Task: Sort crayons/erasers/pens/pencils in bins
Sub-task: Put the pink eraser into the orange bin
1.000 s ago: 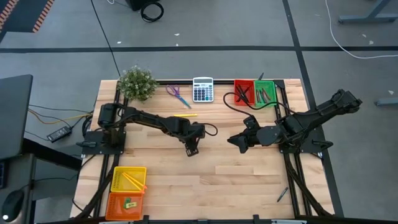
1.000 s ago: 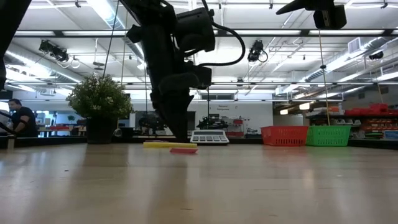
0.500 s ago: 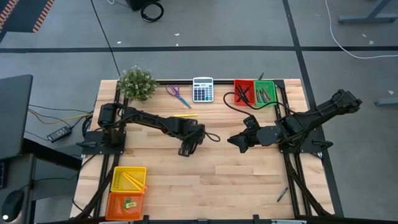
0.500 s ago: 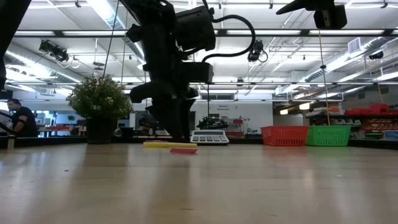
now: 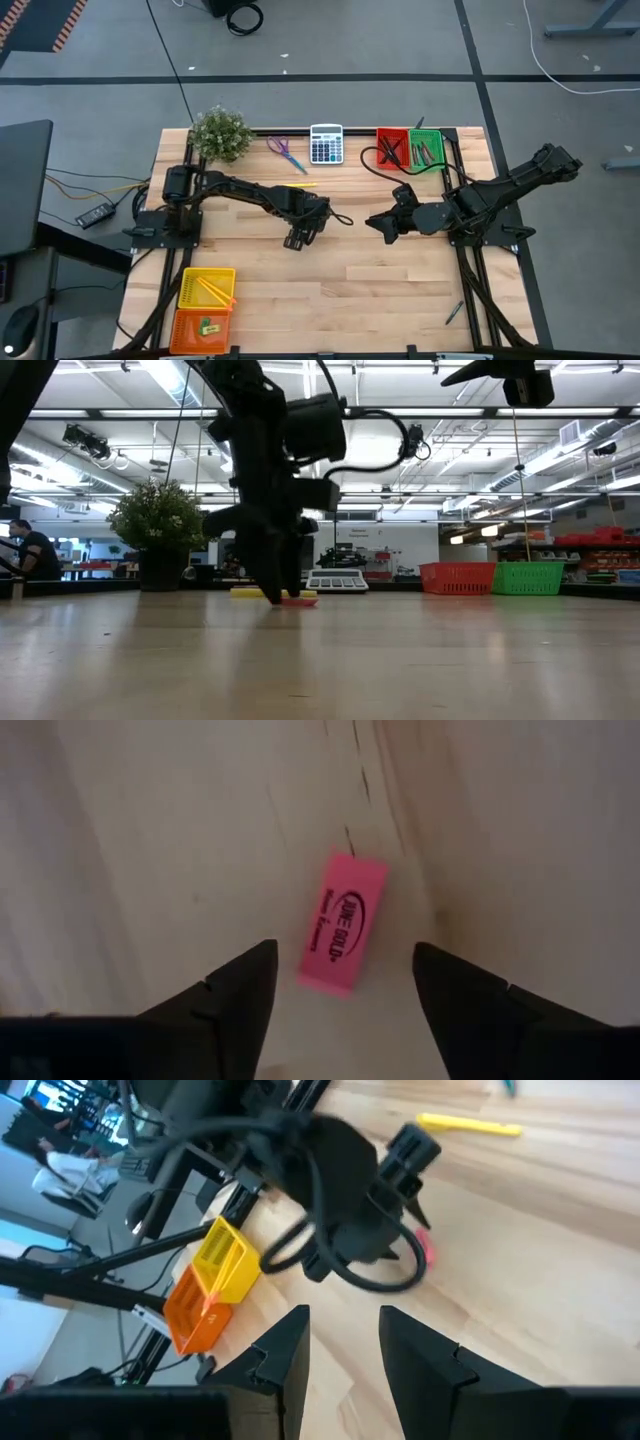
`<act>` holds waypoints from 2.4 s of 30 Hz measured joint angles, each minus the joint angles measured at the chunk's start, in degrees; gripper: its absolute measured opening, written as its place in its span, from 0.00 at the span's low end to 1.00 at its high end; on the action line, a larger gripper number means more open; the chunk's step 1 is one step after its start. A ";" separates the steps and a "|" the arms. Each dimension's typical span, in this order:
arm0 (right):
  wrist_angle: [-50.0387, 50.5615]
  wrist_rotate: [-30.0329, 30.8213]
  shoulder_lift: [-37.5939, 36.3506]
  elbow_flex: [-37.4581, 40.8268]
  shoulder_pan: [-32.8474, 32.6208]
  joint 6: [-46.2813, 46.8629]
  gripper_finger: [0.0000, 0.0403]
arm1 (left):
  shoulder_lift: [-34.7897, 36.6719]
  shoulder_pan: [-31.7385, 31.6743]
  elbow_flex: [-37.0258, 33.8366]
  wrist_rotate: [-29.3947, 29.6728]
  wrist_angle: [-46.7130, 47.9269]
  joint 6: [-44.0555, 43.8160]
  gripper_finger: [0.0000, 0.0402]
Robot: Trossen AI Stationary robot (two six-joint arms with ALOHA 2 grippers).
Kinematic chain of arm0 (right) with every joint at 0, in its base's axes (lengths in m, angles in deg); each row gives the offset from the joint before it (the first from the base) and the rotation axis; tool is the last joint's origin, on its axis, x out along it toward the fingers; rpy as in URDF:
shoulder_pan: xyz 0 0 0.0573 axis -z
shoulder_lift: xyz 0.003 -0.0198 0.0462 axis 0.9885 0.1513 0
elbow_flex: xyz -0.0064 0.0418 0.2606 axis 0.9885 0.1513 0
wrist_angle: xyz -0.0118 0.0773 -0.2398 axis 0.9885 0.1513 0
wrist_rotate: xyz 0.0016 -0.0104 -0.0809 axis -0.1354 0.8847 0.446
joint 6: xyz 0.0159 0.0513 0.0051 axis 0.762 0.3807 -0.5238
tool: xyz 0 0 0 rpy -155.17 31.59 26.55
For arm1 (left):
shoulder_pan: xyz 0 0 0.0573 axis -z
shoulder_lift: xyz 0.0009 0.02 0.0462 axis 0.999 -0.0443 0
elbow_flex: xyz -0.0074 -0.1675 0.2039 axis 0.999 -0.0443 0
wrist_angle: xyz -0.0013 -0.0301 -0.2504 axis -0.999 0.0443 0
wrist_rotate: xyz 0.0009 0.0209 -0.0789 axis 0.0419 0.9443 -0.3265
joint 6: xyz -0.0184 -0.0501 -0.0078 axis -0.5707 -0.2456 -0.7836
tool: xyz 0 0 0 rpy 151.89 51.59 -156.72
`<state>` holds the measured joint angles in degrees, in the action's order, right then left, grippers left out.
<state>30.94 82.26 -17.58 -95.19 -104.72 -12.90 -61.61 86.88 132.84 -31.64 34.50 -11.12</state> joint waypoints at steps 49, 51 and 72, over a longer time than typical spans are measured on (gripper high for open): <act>10.68 -3.67 -0.02 -0.02 -1.61 -3.90 0.32 | -2.63 0.09 29.12 -0.68 29.45 -12.65 0.21; 13.27 -3.69 -0.20 -0.02 -2.86 -2.48 0.32 | -2.58 0.27 31.66 -0.71 33.10 -13.98 0.21; 18.05 2.14 -0.26 -0.02 -11.63 3.63 0.32 | 9.99 12.10 33.60 -2.64 43.71 -30.89 0.12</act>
<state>48.99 84.40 -17.84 -95.22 -116.35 -9.28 -51.62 98.98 166.44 -34.28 78.21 -42.01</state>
